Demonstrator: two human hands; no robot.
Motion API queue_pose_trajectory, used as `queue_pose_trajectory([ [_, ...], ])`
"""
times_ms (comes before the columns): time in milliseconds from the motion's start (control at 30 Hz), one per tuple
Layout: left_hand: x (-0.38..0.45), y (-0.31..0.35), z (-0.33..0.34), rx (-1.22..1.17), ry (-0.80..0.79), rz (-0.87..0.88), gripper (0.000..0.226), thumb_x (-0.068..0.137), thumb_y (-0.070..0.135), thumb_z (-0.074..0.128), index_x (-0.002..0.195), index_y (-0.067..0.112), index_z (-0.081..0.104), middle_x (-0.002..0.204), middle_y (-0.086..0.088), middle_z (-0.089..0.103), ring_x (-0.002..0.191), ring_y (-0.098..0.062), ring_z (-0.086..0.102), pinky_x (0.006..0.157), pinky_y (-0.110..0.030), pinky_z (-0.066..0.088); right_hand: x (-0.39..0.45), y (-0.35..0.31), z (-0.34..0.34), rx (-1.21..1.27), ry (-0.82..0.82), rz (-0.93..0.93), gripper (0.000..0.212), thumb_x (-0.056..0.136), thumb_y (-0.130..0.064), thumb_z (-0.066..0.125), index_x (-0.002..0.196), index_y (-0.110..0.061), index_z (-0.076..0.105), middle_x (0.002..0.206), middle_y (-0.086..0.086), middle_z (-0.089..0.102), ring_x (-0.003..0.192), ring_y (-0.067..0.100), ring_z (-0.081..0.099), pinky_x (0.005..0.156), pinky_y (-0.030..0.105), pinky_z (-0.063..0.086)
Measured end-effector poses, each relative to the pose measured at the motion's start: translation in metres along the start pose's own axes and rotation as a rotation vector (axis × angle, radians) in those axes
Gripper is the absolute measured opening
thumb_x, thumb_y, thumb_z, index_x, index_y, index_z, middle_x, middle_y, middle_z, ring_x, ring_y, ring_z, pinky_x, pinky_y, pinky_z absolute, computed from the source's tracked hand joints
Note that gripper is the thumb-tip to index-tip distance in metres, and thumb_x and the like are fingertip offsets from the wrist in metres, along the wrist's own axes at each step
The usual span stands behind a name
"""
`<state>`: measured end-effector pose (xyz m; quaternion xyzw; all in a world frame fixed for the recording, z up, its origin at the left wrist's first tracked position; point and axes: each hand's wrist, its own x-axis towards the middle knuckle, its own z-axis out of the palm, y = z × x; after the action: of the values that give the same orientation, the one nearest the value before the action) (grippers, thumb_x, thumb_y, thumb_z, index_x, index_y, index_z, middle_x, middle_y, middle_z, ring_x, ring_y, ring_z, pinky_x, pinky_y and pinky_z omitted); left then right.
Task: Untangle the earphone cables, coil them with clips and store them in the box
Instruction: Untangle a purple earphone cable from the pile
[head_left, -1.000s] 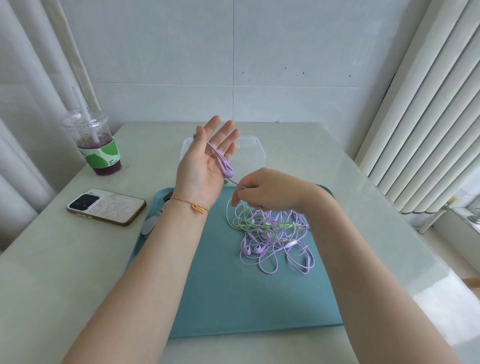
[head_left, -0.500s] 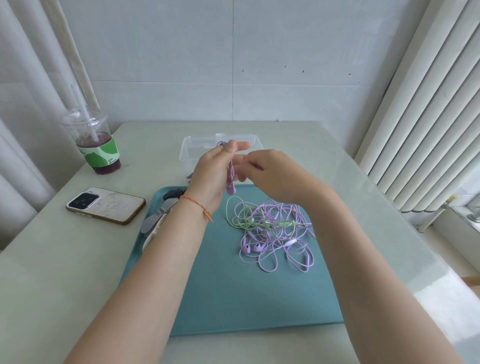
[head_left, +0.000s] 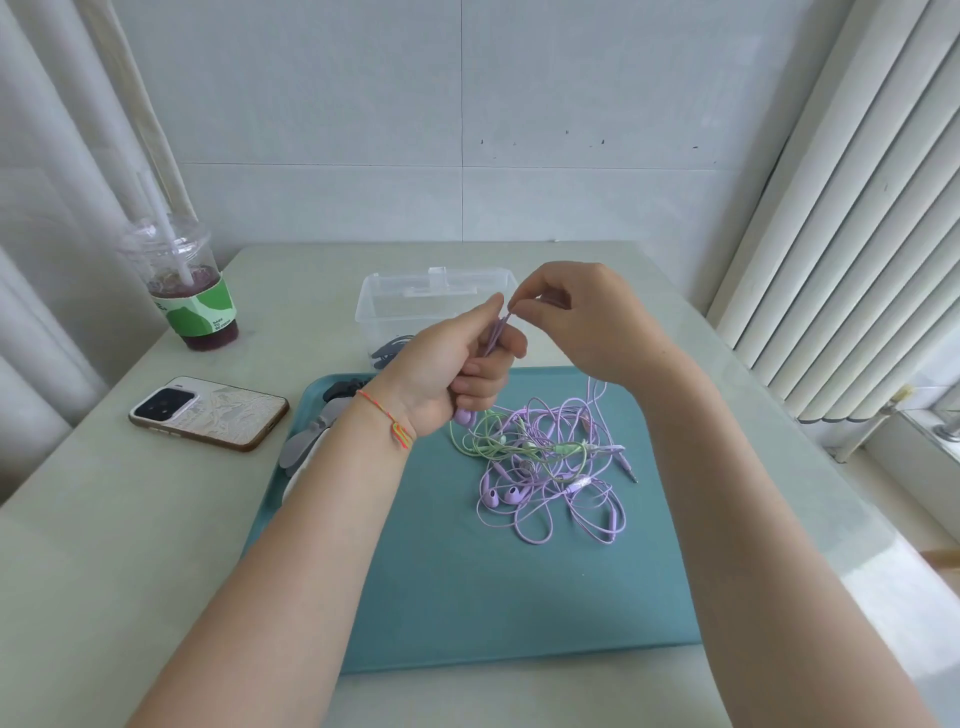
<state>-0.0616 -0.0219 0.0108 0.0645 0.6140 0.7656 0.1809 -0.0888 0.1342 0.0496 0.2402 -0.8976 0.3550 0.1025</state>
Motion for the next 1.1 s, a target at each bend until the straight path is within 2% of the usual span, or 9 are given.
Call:
queue_pose_trajectory([
  [167, -0.006, 0.005, 0.000, -0.149, -0.187, 0.039, 0.038, 0.096, 0.034, 0.038, 0.069, 0.015, 0.057, 0.048, 0.007, 0.012, 0.040, -0.008, 0.006, 0.037, -0.017, 0.010, 0.002, 0.000, 0.004, 0.175, 0.062, -0.014, 0.011, 0.091, -0.020, 0.061, 0.089, -0.020, 0.071, 0.061, 0.005, 0.052, 0.052, 0.011, 0.037, 0.052, 0.022, 0.032],
  [267, -0.007, 0.005, 0.000, -0.126, -0.189, 0.021, 0.037, 0.098, 0.030, 0.037, 0.070, 0.015, 0.057, 0.046, 0.009, 0.018, 0.040, -0.007, 0.007, 0.036, -0.016, 0.012, 0.002, -0.004, 0.006, 0.226, 0.117, -0.038, 0.010, 0.090, -0.017, 0.062, 0.087, -0.019, 0.071, 0.061, 0.008, 0.049, 0.049, 0.007, 0.031, 0.047, 0.018, 0.027],
  [533, -0.006, 0.006, -0.002, -0.224, -0.240, 0.042, 0.039, 0.100, 0.034, 0.033, 0.073, 0.015, 0.052, 0.054, 0.006, 0.012, 0.042, -0.007, 0.008, 0.035, -0.017, 0.015, 0.004, 0.006, 0.006, 0.248, 0.118, -0.010, 0.010, 0.090, -0.019, 0.063, 0.088, -0.015, 0.072, 0.057, 0.003, 0.042, 0.047, 0.009, 0.030, 0.045, 0.015, 0.025],
  [667, -0.008, 0.009, -0.001, -0.340, -0.336, 0.101, 0.035, 0.098, 0.030, 0.034, 0.073, 0.014, 0.052, 0.052, 0.007, 0.016, 0.040, -0.007, 0.011, 0.036, -0.018, 0.015, 0.004, 0.007, 0.015, 0.227, 0.001, 0.008, 0.014, 0.093, -0.019, 0.059, 0.086, -0.015, 0.070, 0.061, 0.006, 0.049, 0.049, 0.008, 0.035, 0.045, 0.016, 0.028],
  [767, -0.004, 0.012, -0.004, -0.584, -0.261, 0.187, 0.039, 0.101, 0.029, 0.033, 0.076, 0.012, 0.057, 0.050, 0.007, 0.024, 0.038, -0.007, 0.021, 0.036, -0.017, 0.024, 0.002, 0.004, 0.021, 0.123, -0.138, 0.020, 0.020, 0.094, -0.014, 0.052, 0.079, -0.006, 0.064, 0.060, 0.001, 0.054, 0.043, 0.004, 0.036, 0.046, 0.016, 0.031],
  [867, 0.002, 0.011, -0.010, -0.701, -0.046, 0.295, 0.047, 0.104, 0.031, 0.032, 0.083, 0.010, 0.069, 0.057, 0.003, 0.047, 0.047, -0.009, 0.048, 0.046, -0.021, 0.044, -0.001, 0.001, 0.026, 0.072, -0.221, 0.023, 0.027, 0.093, -0.015, 0.051, 0.069, -0.006, 0.058, 0.050, -0.007, 0.050, 0.045, 0.007, 0.037, 0.046, 0.018, 0.032],
  [967, 0.002, 0.010, -0.011, -0.701, 0.071, 0.377, 0.041, 0.104, 0.033, 0.035, 0.099, 0.012, 0.070, 0.090, -0.004, 0.070, 0.084, -0.021, 0.070, 0.072, -0.034, 0.059, -0.002, 0.001, 0.026, 0.045, -0.295, 0.016, 0.035, 0.095, -0.024, 0.053, 0.061, -0.013, 0.057, 0.045, -0.011, 0.051, 0.043, 0.007, 0.039, 0.045, 0.016, 0.034],
  [1033, 0.003, 0.009, -0.012, -0.676, 0.111, 0.422, 0.037, 0.105, 0.033, 0.033, 0.109, 0.013, 0.064, 0.106, -0.007, 0.071, 0.103, -0.025, 0.068, 0.091, -0.035, 0.054, -0.002, 0.000, 0.026, 0.024, -0.353, 0.013, 0.035, 0.096, -0.037, 0.053, 0.076, -0.013, 0.069, 0.053, -0.008, 0.054, 0.042, 0.005, 0.039, 0.045, 0.014, 0.034],
  [1100, 0.004, 0.008, -0.013, -0.673, 0.134, 0.451, 0.036, 0.105, 0.033, 0.031, 0.113, 0.014, 0.061, 0.114, -0.008, 0.069, 0.109, -0.027, 0.066, 0.095, -0.035, 0.052, -0.004, 0.000, 0.026, 0.032, -0.409, 0.026, 0.029, 0.096, -0.037, 0.054, 0.093, -0.018, 0.075, 0.058, -0.007, 0.056, 0.045, 0.007, 0.041, 0.049, 0.016, 0.037],
])
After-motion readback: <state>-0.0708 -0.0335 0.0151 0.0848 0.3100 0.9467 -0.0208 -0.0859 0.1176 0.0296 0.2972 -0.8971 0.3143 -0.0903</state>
